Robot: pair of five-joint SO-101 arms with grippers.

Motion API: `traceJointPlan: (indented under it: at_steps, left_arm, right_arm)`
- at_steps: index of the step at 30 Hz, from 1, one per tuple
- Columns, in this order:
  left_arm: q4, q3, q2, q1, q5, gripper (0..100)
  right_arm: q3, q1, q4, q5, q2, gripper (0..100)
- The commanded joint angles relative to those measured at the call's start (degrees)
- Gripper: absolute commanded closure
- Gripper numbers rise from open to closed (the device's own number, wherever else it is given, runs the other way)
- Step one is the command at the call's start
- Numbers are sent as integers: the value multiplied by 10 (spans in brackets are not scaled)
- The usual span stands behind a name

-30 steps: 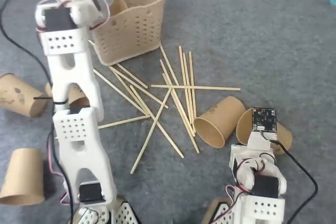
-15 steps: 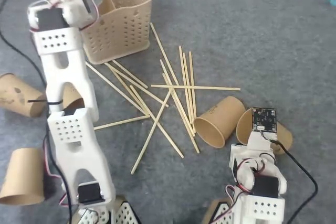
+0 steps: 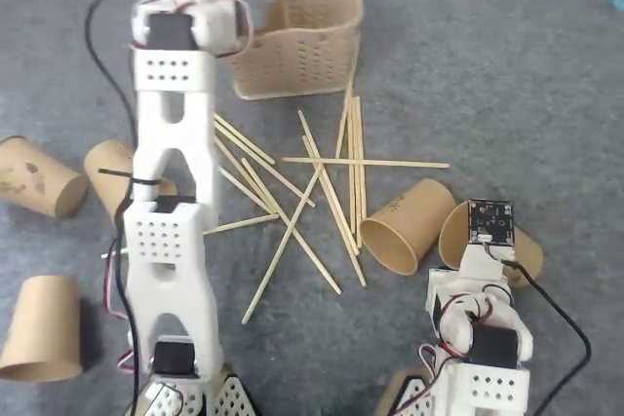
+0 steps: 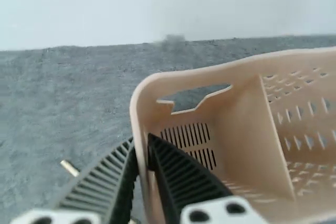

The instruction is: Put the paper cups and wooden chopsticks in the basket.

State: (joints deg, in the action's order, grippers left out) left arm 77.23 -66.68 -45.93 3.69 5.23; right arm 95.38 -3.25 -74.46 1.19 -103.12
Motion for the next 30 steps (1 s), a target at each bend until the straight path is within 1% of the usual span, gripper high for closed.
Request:
traceJointPlan:
  at_steps: [1,6,11,13,18,24,30]
  left_arm:
    - [7,0,13,-28,-31,988]
    - [6,15,1,-22,-80,988]
    - [15,15,-20,8,-113,987]
    - [36,13,-18,19,-133,986]
    - [130,13,14,37,-181,970]
    - [186,13,79,42,-186,970]
    - [205,14,133,29,-182,972]
  right_arm:
    - [11,-3,-3,-5,-7,990]
    - [11,-3,-3,-5,-7,990]
    - [11,-3,-3,-5,-7,990]
    - [11,-3,-3,-5,-7,990]
    - [11,-3,-3,-5,-7,990]
    - [11,-3,-3,-5,-7,990]
    - [11,-3,-3,-5,-7,990]
